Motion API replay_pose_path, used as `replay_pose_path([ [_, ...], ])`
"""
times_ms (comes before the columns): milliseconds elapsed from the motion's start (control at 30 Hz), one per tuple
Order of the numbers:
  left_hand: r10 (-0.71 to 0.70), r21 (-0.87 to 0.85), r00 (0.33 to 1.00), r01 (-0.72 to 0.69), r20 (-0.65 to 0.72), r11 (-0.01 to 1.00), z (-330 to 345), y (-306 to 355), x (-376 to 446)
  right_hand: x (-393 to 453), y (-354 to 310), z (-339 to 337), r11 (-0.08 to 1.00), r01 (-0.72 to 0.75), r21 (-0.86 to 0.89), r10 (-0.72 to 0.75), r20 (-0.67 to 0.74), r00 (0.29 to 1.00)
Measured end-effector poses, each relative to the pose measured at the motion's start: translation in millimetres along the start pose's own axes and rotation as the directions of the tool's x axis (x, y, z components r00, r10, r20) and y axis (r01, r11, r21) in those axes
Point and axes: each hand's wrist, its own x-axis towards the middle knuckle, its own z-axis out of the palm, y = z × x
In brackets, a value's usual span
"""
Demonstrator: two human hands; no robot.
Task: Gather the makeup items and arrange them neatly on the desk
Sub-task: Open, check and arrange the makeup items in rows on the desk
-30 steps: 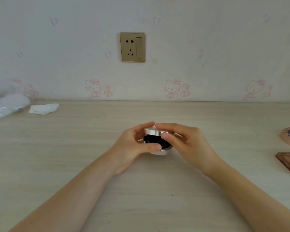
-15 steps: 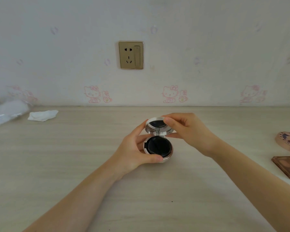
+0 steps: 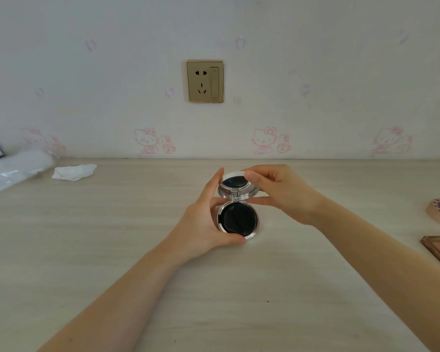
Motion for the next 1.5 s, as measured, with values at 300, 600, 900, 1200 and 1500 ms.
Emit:
replay_pose_path([
  [300, -0.054, 0.175, 0.998, 0.059, -0.032, 0.983, -1.6, 3.2, -0.2, 9.1, 8.5, 5.3, 0.959, 0.034, -0.281, -0.071, -0.122, 0.990],
  [600, -0.013, 0.287, 0.988, 0.058, -0.153, 0.956, 7.3, 14.6, -9.8, 1.6, 18.8, 7.1, 0.946, 0.064, -0.318, -0.096, -0.086, 0.992],
  [900, -0.063, 0.231, 0.980, 0.106, -0.186, 0.967, 11.0, 17.2, -13.1, 5.2, 16.5, 7.6, 0.985, -0.040, -0.169, 0.026, -0.088, 0.996],
  [1200, -0.093, 0.194, 0.982, 0.125, -0.165, 0.973, 6.3, 19.3, -12.4, 17.2, 6.5, 7.0, 0.976, -0.187, -0.108, 0.173, -0.128, 0.977],
  [1500, -0.030, 0.297, 0.981, 0.086, -0.191, 0.951, 9.2, 7.9, -14.4, -11.3, 9.7, 15.8, 0.884, -0.112, -0.454, -0.060, -0.346, 0.936],
])
